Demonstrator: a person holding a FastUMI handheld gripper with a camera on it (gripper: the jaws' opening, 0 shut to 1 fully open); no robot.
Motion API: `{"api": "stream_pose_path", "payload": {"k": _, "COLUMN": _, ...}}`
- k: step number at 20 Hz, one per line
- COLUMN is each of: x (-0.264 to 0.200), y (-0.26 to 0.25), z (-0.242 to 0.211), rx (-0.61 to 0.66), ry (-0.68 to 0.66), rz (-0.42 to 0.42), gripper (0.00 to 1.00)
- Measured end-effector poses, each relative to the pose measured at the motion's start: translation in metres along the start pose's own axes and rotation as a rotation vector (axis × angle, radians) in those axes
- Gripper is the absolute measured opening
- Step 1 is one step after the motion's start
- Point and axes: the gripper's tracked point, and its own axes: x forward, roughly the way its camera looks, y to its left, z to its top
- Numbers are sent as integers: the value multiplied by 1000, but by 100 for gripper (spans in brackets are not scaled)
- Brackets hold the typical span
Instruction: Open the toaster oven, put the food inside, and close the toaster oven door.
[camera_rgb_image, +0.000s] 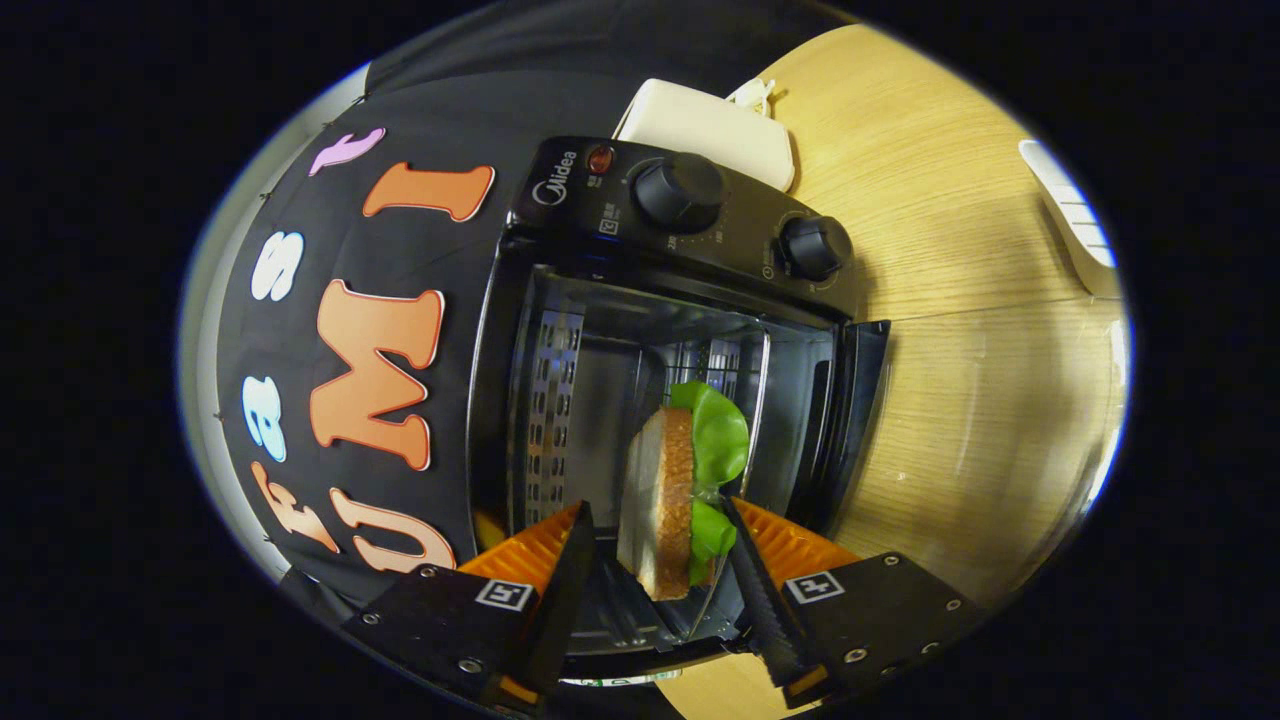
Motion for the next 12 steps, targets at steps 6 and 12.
{"api": "stream_pose_path", "payload": {"k": 6, "x": -11, "y": -6, "z": -8, "rx": -60, "ry": -13, "rz": -36, "gripper": 97}}
{"api": "stream_pose_path", "payload": {"k": 12, "x": -50, "y": -16, "z": -18, "rx": -111, "ry": 41, "rz": -42, "gripper": 98}}
